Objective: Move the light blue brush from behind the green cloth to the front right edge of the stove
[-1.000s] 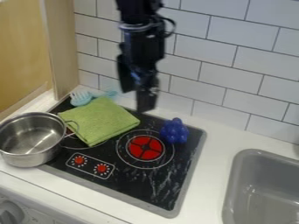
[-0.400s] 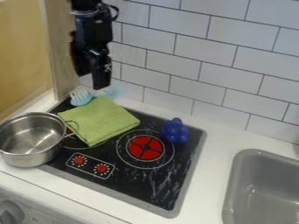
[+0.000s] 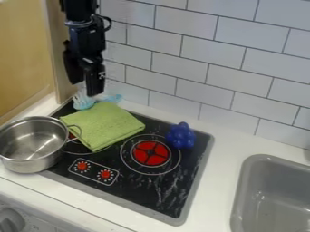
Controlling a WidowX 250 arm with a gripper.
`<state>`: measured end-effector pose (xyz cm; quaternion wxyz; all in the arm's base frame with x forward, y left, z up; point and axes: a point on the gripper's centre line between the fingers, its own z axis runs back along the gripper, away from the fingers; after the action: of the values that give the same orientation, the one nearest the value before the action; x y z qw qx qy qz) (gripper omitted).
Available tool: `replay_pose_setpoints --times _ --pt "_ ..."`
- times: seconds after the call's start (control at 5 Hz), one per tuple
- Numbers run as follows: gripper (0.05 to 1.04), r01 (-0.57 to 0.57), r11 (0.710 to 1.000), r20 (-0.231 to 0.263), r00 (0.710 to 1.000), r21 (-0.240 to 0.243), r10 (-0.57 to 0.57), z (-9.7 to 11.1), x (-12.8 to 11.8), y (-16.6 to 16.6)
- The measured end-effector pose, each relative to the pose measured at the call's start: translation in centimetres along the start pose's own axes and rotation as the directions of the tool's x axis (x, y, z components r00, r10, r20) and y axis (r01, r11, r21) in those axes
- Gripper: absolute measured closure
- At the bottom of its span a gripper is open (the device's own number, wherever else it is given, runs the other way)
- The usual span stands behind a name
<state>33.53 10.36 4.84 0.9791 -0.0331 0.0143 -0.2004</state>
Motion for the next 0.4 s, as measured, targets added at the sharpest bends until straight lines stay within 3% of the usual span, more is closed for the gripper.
replay_pose_setpoints --times 0.4 --pt "0.085 -0.019 1.000 -0.015 1.000 0.006 0.019 -1.38 0.61 0.99"
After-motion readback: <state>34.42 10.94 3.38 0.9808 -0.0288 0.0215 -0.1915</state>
